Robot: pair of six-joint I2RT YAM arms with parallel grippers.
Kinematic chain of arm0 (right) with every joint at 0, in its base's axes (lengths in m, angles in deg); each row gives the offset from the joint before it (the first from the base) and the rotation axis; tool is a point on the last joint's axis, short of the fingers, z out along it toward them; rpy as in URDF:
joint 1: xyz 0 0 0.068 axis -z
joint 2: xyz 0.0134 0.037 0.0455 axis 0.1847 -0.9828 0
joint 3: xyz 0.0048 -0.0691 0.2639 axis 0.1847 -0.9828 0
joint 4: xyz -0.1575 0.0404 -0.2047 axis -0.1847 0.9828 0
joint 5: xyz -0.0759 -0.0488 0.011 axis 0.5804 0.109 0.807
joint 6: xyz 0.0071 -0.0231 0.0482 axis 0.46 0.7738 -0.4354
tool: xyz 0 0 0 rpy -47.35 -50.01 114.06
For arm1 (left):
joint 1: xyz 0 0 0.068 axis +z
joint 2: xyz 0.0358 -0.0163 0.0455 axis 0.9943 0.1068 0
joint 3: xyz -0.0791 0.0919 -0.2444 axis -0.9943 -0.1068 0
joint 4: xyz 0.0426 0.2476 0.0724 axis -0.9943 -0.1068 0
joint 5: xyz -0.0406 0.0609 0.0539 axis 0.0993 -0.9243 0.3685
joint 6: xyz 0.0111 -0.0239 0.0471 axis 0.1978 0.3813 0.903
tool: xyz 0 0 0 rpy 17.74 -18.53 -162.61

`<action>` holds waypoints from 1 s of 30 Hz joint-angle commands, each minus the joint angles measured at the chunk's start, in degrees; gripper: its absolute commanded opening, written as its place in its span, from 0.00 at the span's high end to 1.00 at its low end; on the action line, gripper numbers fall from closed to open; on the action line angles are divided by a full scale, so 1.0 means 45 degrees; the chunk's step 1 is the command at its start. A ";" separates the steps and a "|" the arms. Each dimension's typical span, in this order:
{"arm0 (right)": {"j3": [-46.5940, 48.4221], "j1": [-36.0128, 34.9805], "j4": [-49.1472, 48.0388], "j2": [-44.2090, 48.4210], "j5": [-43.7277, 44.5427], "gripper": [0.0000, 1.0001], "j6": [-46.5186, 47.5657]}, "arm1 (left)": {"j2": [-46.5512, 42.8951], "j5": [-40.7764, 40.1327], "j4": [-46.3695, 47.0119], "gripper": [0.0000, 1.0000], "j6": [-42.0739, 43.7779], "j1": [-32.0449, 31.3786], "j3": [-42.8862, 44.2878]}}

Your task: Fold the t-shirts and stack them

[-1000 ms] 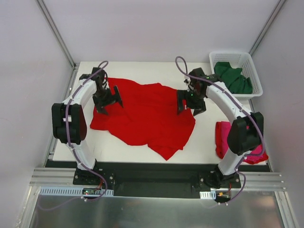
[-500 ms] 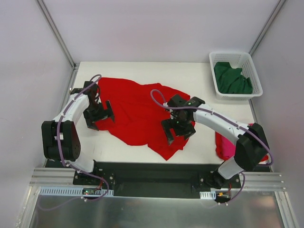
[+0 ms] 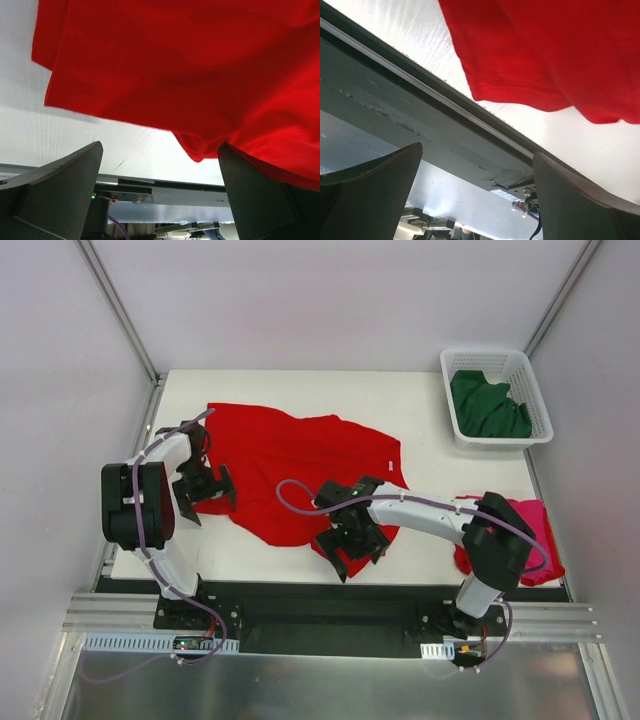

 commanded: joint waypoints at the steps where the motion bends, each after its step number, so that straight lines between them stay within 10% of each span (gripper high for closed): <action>1: 0.0175 -0.0373 -0.0084 -0.0495 -0.0403 0.04 -0.0309 | 0.0645 -0.0370 -0.0038 0.01 0.0130 0.0104 0.0336; 30: 0.1640 -0.2776 -0.1745 -0.4421 0.4383 0.07 -0.0993 | -0.1970 -0.0624 -0.0526 0.01 0.0404 0.0202 -0.0795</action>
